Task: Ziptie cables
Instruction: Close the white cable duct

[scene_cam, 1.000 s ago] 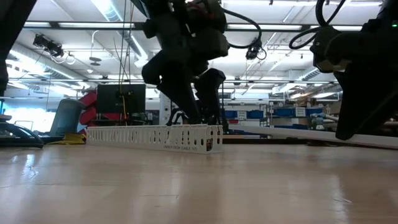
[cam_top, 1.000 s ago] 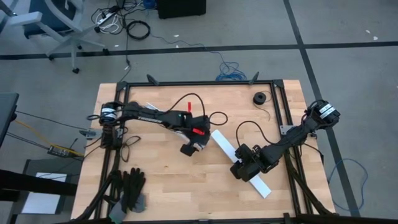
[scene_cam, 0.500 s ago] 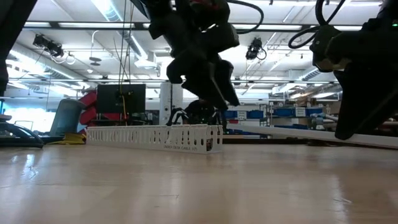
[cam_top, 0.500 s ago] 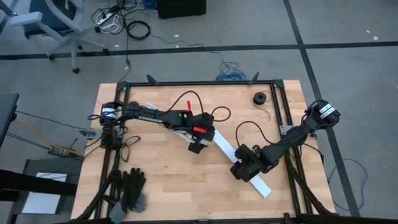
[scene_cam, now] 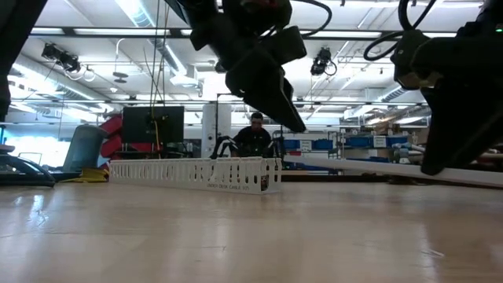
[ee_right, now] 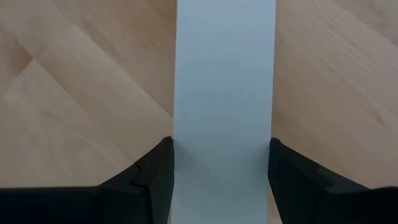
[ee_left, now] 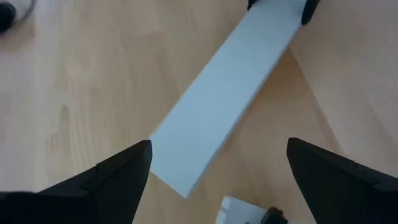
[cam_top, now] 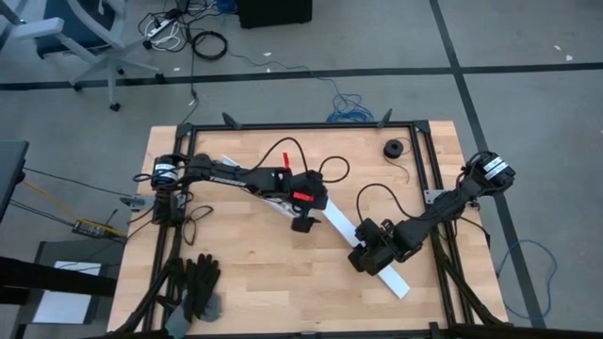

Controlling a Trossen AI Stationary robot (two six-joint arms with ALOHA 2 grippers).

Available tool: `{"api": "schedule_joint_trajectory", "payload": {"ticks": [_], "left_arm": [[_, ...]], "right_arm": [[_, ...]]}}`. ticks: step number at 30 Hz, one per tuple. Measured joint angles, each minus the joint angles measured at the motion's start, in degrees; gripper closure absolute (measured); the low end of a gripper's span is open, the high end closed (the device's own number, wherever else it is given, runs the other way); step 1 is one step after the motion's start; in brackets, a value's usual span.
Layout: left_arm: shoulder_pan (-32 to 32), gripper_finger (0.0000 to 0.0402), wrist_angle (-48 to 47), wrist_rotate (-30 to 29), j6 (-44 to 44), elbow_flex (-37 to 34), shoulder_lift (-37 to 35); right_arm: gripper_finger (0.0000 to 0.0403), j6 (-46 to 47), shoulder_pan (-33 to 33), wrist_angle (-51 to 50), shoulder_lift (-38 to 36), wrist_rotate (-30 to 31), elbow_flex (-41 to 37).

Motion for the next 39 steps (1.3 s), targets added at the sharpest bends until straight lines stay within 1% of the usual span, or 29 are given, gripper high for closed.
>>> {"api": "schedule_joint_trajectory", "payload": {"ticks": [5, 10, 14, 17, 22, 25, 29, 33, 39], "left_arm": [[0.00, 0.0051, 2.65, -0.72, -0.22, 0.00, 0.00], [0.00, 0.0051, 3.42, -3.75, -0.61, -0.01, 0.00], [0.00, 0.0051, 3.81, -6.33, -2.78, -0.02, 0.00], [0.11, 0.0051, 3.44, -6.36, -3.41, -0.02, 0.00], [0.09, 0.0051, 1.84, -6.32, -3.32, -0.02, 0.00], [0.09, 0.0051, 0.16, -6.30, -3.24, -0.02, 0.00], [0.06, 0.0051, -2.17, -6.33, -1.17, -0.02, 0.00], [-0.15, 0.0051, -3.21, -6.22, 2.09, -0.02, 0.00], [-1.79, 0.0051, -9.09, -3.74, 3.22, -0.02, 0.00]], "right_arm": [[0.0202, -0.02, 0.25, 0.09, 0.00, 0.62, 0.01], [0.0202, 0.01, 0.29, 0.23, 0.00, 0.66, 0.00], [0.0206, -0.06, 0.29, 0.46, 0.02, 0.87, 0.04], [0.0216, -0.47, 0.29, 0.33, 0.02, 0.81, 0.09], [0.0250, -0.52, 0.29, 0.72, 0.02, 0.79, 0.09], [0.0263, -1.15, 0.29, 2.20, 0.02, 0.80, 0.09], [0.0266, -2.46, 0.29, 3.05, 0.02, 0.92, 0.09], [0.0264, -2.47, 0.29, 3.02, 0.02, 2.77, 0.07], [0.0264, -2.42, 0.29, 3.03, 0.02, 3.36, 0.07]]}}
